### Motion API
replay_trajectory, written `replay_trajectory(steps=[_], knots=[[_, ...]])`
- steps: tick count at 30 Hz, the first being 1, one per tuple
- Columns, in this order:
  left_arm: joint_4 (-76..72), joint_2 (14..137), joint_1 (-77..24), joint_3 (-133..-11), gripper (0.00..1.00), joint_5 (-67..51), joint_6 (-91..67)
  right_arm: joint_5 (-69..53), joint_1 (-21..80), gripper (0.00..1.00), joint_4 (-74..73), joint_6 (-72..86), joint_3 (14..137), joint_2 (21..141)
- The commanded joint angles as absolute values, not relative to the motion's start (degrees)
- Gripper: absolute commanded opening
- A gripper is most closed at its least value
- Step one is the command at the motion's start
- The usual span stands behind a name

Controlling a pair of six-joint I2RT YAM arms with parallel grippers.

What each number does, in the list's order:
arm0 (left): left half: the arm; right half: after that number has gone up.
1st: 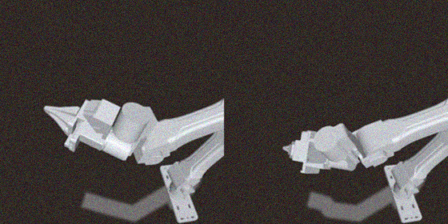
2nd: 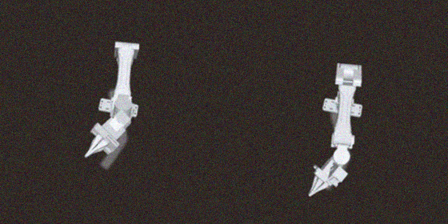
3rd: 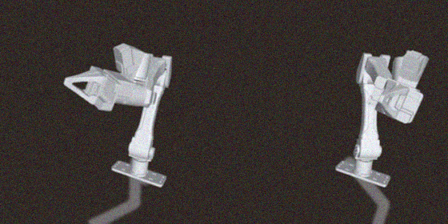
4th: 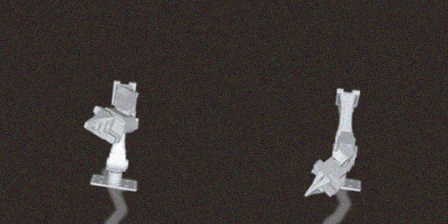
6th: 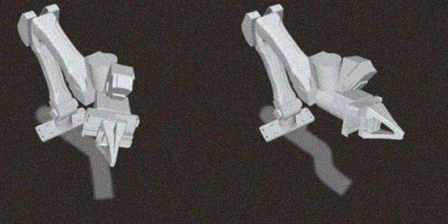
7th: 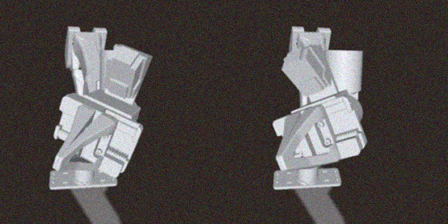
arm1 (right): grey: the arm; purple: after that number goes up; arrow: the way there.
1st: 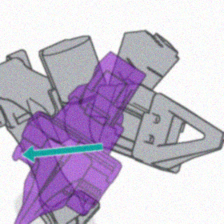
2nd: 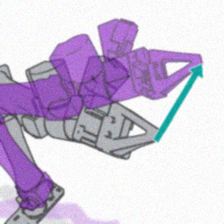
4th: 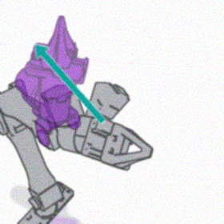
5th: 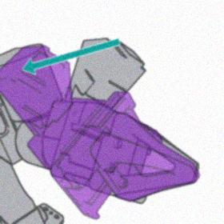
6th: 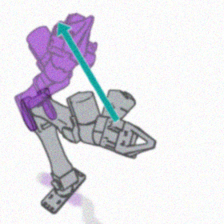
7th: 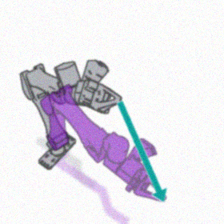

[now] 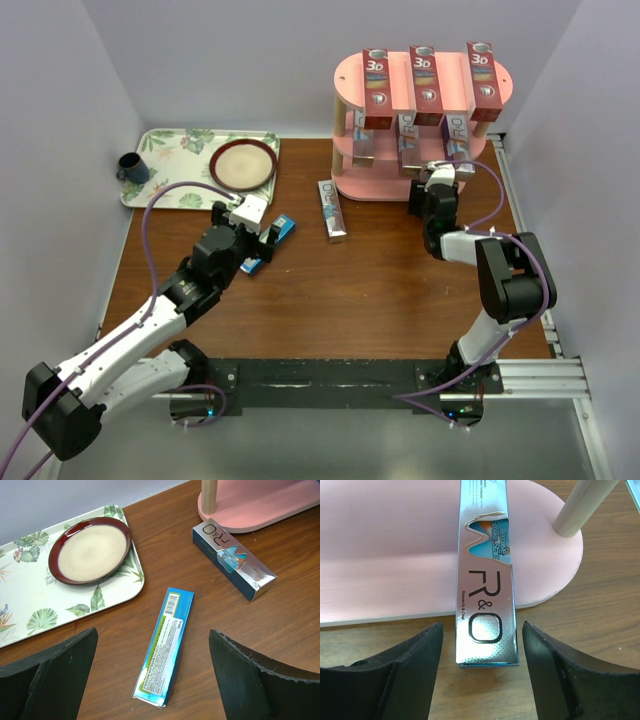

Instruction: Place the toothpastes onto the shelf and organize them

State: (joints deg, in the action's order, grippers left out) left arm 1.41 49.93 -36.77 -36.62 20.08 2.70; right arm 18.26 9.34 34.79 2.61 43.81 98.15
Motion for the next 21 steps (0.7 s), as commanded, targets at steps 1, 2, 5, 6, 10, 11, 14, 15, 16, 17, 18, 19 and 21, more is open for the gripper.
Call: replay_trajectory(steps=[1, 2, 5, 6, 10, 11, 14, 15, 16, 17, 18, 19, 21], knots=[[-0.97, 49.92, -36.56, -36.12, 0.98, 19.69, 3.96, 17.93, 9.14, 0.7, 38.15, 2.81, 45.18, 95.98], [-0.97, 49.83, -36.48, -36.12, 0.98, 19.51, 3.96, 17.84, 9.14, 0.7, 38.06, 2.73, 45.09, 95.8], [-0.97, 49.83, -36.48, -36.12, 0.98, 19.51, 3.96, 17.58, 9.14, 0.72, 38.06, 3.07, 44.21, 94.4], [-0.97, 49.75, -36.56, -36.12, 0.98, 19.51, 3.87, 17.58, 9.14, 0.72, 38.06, 3.25, 43.69, 94.05], [-0.88, 49.57, -36.47, -36.21, 0.98, 19.16, 3.78, 16.96, 9.14, 0.73, 38.06, 3.6, 42.19, 92.11], [-0.88, 49.57, -36.47, -36.21, 0.98, 18.99, 3.87, 16.96, 9.14, 0.73, 37.88, 3.78, 41.75, 91.24], [-0.79, 49.22, -36.47, -36.3, 0.98, 18.63, 3.69, 16.26, 9.23, 0.73, 38.14, 4.13, 40.08, 89.74], [-0.79, 49.13, -36.56, -36.3, 0.98, 18.63, 3.69, 15.82, 9.23, 0.73, 37.8, 4.22, 39.73, 88.52], [-0.7, 49.04, -36.48, -36.39, 0.98, 18.55, 3.69, 14.86, 9.23, 0.73, 35.88, 4.31, 39.81, 88.07], [-0.7, 48.96, -36.47, -36.47, 0.98, 18.46, 3.6, 14.33, 9.23, 0.74, 35.08, 4.39, 39.9, 87.63], [-0.7, 48.69, -36.47, -36.39, 0.98, 18.37, 3.6, 13.98, 9.23, 0.75, 34.46, 4.39, 39.9, 87.02], [-0.7, 48.6, -36.47, -36.39, 0.98, 18.28, 3.6, 13.71, 9.23, 0.75, 33.06, 4.39, 39.9, 86.66], [-0.7, 48.34, -36.47, -36.39, 0.98, 18.19, 3.52, 13.45, 9.23, 0.75, 31.65, 4.83, 39.47, 85.0]])
